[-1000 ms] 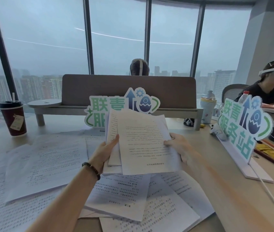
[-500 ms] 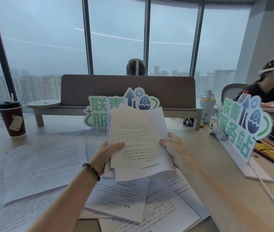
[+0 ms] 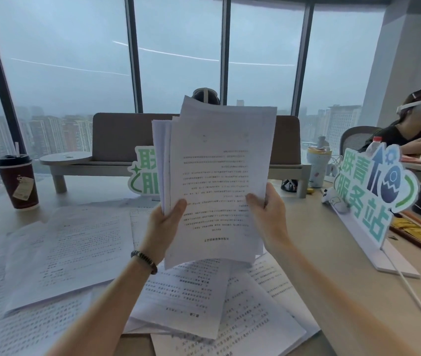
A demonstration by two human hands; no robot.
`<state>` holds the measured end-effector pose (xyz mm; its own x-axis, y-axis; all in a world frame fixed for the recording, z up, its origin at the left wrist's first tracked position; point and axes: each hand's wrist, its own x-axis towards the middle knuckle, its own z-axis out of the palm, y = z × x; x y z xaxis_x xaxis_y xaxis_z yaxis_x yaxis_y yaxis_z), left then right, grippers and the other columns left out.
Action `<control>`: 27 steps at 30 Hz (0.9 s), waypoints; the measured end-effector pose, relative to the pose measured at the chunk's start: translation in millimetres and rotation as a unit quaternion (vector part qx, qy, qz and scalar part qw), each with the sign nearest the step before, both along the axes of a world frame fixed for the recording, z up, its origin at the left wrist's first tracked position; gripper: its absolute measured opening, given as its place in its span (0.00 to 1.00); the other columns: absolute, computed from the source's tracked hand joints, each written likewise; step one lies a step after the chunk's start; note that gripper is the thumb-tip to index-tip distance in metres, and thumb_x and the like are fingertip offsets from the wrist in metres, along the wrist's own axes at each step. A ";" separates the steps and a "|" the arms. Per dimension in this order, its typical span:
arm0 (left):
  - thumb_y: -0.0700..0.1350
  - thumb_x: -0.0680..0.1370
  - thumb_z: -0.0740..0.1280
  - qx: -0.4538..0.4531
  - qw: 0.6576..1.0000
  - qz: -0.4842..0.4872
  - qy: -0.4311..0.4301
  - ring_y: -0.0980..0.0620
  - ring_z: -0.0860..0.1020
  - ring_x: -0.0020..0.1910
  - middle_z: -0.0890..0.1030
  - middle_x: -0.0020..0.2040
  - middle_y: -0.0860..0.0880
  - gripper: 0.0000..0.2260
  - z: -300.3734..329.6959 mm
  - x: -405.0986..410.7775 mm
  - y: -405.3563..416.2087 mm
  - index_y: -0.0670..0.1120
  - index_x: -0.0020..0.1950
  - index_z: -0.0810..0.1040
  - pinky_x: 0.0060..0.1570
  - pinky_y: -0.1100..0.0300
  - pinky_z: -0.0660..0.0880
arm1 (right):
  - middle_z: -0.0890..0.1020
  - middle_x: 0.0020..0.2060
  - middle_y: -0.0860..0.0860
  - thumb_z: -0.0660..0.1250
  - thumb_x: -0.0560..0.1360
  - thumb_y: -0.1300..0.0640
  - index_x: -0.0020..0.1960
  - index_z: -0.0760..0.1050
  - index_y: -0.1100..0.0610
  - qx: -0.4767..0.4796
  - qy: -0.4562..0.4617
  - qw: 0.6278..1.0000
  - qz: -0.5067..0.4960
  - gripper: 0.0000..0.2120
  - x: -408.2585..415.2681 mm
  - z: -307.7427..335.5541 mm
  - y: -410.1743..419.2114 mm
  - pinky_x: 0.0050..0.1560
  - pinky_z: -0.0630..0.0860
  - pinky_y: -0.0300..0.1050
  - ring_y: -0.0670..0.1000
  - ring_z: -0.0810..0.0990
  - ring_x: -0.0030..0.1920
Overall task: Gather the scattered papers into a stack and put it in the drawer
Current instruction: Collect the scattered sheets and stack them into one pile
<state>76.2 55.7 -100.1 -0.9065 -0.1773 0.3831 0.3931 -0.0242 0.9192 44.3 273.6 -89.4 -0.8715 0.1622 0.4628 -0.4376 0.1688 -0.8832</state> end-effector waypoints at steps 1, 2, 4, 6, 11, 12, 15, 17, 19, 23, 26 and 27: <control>0.44 0.80 0.66 0.012 1.000 -0.005 -0.004 0.53 0.86 0.43 0.87 0.44 0.51 0.06 -0.4 0.7 -1.1 0.47 0.53 0.81 0.39 0.58 0.82 | 0.82 0.55 0.45 0.63 0.77 0.62 0.63 0.71 0.48 0.005 0.002 1.000 0.008 0.17 0.4 0.3 -1.0 0.53 0.82 0.53 0.51 0.82 0.55; 0.45 0.80 0.67 0.028 0.999 -0.012 -0.011 0.51 0.86 0.44 0.87 0.44 0.50 0.06 0.0 1.6 -1.9 0.46 0.53 0.82 0.40 0.56 0.82 | 0.81 0.56 0.45 0.64 0.76 0.64 0.67 0.69 0.47 0.008 0.005 1.000 0.021 0.23 1.7 1.2 -1.7 0.54 0.82 0.54 0.51 0.81 0.57; 0.44 0.79 0.68 0.056 0.998 -0.028 -0.027 0.49 0.86 0.44 0.87 0.45 0.49 0.05 1.9 2.9 -3.2 0.46 0.52 0.82 0.40 0.55 0.82 | 0.78 0.62 0.44 0.66 0.76 0.64 0.73 0.59 0.38 0.005 0.017 0.998 0.058 0.34 4.6 2.0 -2.6 0.56 0.80 0.53 0.50 0.79 0.60; 0.44 0.79 0.68 0.062 0.997 -0.036 -0.033 0.48 0.86 0.44 0.87 0.45 0.48 0.05 3.7 3.2 -4.9 0.46 0.52 0.82 0.40 0.55 0.82 | 0.75 0.65 0.41 0.67 0.77 0.62 0.72 0.49 0.27 0.006 0.035 0.996 0.078 0.42 8.1 4.5 -3.0 0.58 0.78 0.52 0.48 0.78 0.61; 0.44 0.79 0.68 0.067 0.996 -0.048 -0.039 0.48 0.86 0.46 0.87 0.48 0.48 0.06 5.3 3.5 -9.3 0.46 0.54 0.82 0.43 0.54 0.82 | 0.76 0.64 0.42 0.67 0.79 0.57 0.75 0.46 0.28 0.031 0.056 0.996 0.059 0.40 6.3 13.0 -2.4 0.59 0.78 0.54 0.47 0.79 0.59; 0.43 0.79 0.68 0.065 0.996 -0.048 -0.041 0.48 0.86 0.46 0.87 0.48 0.48 0.06 5.3 3.6 -9.6 0.46 0.54 0.82 0.43 0.53 0.82 | 0.77 0.63 0.43 0.67 0.79 0.56 0.76 0.47 0.30 0.039 0.053 0.996 0.056 0.39 5.1 12.7 -3.0 0.59 0.79 0.54 0.47 0.80 0.58; 0.43 0.78 0.69 0.065 0.995 -0.047 -0.052 0.47 0.86 0.46 0.87 0.48 0.47 0.05 4.2 2.7 -11.0 0.46 0.53 0.83 0.45 0.50 0.82 | 0.79 0.61 0.42 0.66 0.80 0.52 0.78 0.50 0.34 0.072 0.054 0.995 0.047 0.36 2.7 7.9 -4.8 0.57 0.80 0.53 0.48 0.81 0.56; 0.43 0.78 0.69 0.064 0.995 -0.053 -0.061 0.45 0.86 0.47 0.87 0.48 0.46 0.06 3.4 2.4 -11.4 0.45 0.53 0.83 0.46 0.49 0.81 | 0.80 0.57 0.44 0.67 0.79 0.51 0.79 0.51 0.37 0.061 0.053 0.996 0.039 0.36 0.0 4.3 -3.8 0.55 0.81 0.50 0.48 0.82 0.54; 0.43 0.77 0.70 0.058 0.994 -0.057 -0.070 0.46 0.86 0.46 0.87 0.47 0.46 0.06 1.8 2.9 -10.9 0.45 0.53 0.83 0.43 0.52 0.82 | 0.81 0.54 0.47 0.68 0.79 0.51 0.78 0.55 0.40 0.032 0.041 0.998 0.038 0.34 -1.0 -0.6 -2.8 0.52 0.81 0.49 0.49 0.83 0.53; 0.41 0.77 0.70 0.041 0.995 -0.057 -0.075 0.47 0.86 0.45 0.87 0.46 0.47 0.05 -3.4 2.4 -9.8 0.46 0.53 0.83 0.41 0.54 0.82 | 0.82 0.56 0.43 0.68 0.79 0.51 0.67 0.66 0.46 0.013 -0.014 0.997 0.071 0.20 5.2 -20.2 -10.7 0.53 0.82 0.51 0.47 0.83 0.54; 0.41 0.77 0.70 0.027 0.996 -0.056 -0.070 0.47 0.86 0.45 0.87 0.47 0.46 0.05 -5.0 0.5 -11.0 0.47 0.52 0.83 0.43 0.52 0.82 | 0.81 0.56 0.44 0.67 0.79 0.50 0.61 0.66 0.51 0.016 -0.033 0.997 0.071 0.14 7.4 -29.3 -16.8 0.51 0.83 0.53 0.46 0.83 0.52; 0.42 0.77 0.70 0.023 0.996 -0.054 -0.070 0.47 0.86 0.45 0.87 0.47 0.46 0.05 -5.6 -0.2 -11.1 0.47 0.51 0.83 0.42 0.53 0.82 | 0.81 0.55 0.44 0.66 0.80 0.52 0.60 0.65 0.51 0.014 -0.036 0.997 0.072 0.13 7.1 -29.9 -17.6 0.50 0.83 0.51 0.47 0.83 0.52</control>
<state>76.0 44.6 -105.6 -0.9650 -0.0908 0.2461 0.2549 -0.1026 0.9615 51.4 256.0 -119.3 -0.9159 0.0214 0.4009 -0.3948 0.1338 -0.9090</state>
